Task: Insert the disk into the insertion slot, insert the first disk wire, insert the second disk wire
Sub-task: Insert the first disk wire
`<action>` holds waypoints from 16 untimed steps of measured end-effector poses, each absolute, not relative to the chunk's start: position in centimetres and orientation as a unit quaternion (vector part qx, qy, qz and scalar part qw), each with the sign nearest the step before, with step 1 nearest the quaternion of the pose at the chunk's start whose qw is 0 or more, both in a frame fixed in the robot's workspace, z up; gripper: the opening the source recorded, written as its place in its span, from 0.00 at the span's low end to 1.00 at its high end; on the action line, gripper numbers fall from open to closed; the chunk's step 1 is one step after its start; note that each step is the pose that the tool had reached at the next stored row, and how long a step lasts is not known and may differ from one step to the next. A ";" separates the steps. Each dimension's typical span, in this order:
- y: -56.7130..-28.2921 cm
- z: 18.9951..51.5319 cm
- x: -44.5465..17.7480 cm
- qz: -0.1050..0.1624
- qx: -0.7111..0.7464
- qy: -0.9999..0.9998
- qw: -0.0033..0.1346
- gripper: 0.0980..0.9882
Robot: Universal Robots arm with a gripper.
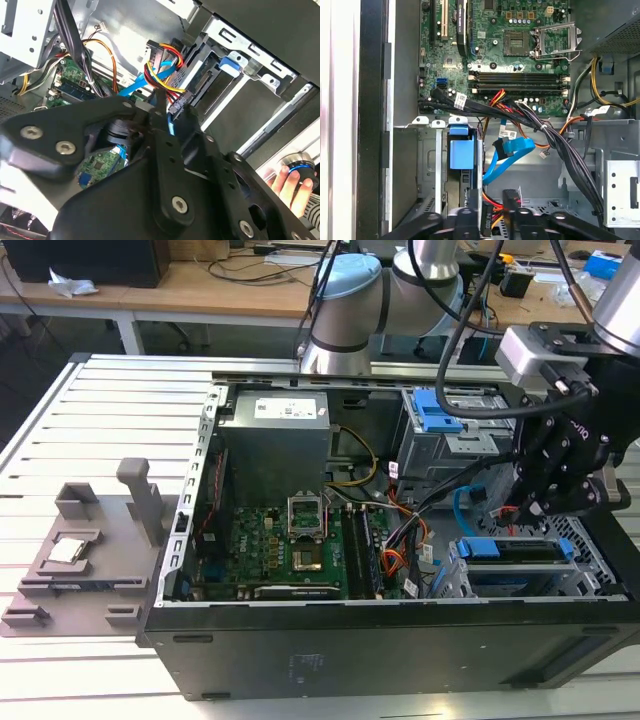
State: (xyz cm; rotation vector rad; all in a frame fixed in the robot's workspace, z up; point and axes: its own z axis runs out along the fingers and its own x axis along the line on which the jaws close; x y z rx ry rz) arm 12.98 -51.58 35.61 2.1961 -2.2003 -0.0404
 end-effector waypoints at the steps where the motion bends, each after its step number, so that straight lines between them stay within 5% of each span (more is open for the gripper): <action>1: -51.6 35.6 13.0 -0.013 0.706 -0.708 0.016 0.21; 3: -51.6 35.6 13.0 -0.013 0.706 -0.708 0.016 0.07; 16: -53.6 35.6 13.0 -0.013 0.706 -0.708 0.016 0.07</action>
